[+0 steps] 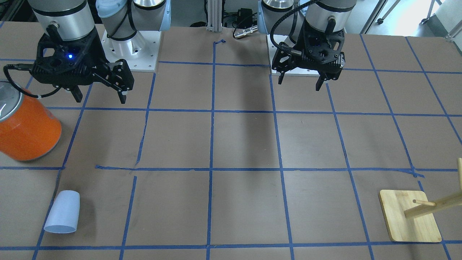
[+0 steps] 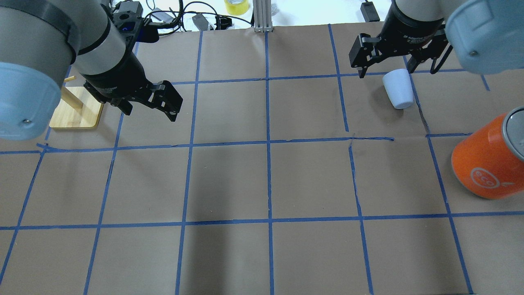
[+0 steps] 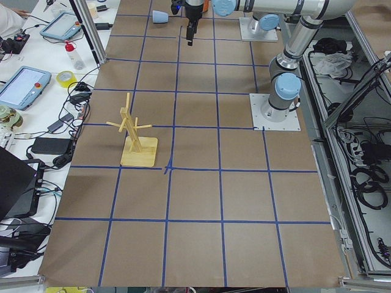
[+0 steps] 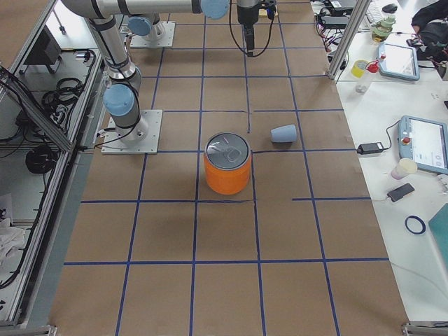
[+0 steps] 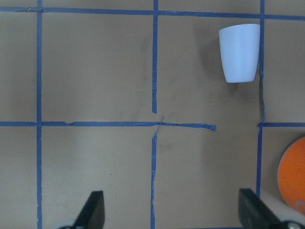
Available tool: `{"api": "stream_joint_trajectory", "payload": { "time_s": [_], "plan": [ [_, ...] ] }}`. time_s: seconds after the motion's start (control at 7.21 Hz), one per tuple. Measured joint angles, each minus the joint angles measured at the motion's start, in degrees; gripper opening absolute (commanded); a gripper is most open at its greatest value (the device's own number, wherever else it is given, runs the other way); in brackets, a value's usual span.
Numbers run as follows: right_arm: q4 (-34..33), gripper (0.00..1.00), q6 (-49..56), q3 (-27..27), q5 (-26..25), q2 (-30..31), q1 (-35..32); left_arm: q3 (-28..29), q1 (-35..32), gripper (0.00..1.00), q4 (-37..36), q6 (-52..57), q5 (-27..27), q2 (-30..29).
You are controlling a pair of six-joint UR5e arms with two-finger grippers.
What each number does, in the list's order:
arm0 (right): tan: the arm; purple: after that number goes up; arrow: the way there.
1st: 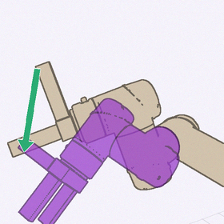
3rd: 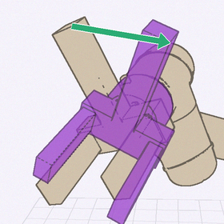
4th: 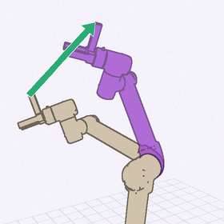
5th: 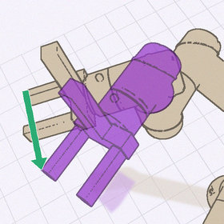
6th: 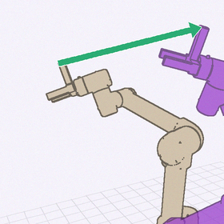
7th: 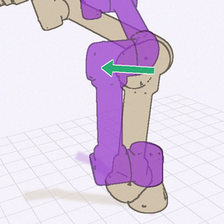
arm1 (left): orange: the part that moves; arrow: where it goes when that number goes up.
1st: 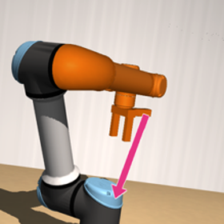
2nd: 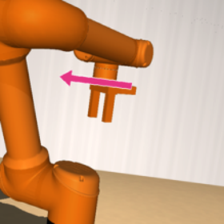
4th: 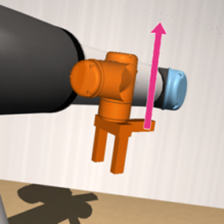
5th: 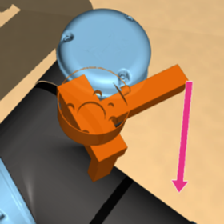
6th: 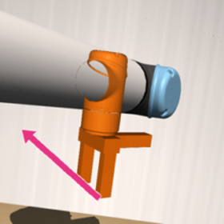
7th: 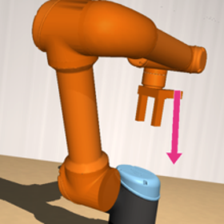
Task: Flip cup
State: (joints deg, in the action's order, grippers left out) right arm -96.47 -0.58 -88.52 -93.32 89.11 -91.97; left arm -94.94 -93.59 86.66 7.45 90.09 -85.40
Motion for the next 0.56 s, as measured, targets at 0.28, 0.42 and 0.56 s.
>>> {"api": "stream_joint_trajectory", "payload": {
  "time_s": [0.28,0.42,0.56],
  "plan": [
    [0.0,1.00,-0.3,0.0,0.1,0.0,0.1,0.1,0.0,1.00,-0.2,0.5,0.0,-0.2],
    [-0.1,1.00,-0.3,0.0,0.2,-0.1,0.1,0.0,0.0,1.00,-0.3,0.5,0.0,-0.3],
    [-0.1,1.00,-0.4,-0.1,0.3,-0.2,0.1,0.0,0.0,1.00,-0.4,0.5,0.0,-0.3]
  ]
}}
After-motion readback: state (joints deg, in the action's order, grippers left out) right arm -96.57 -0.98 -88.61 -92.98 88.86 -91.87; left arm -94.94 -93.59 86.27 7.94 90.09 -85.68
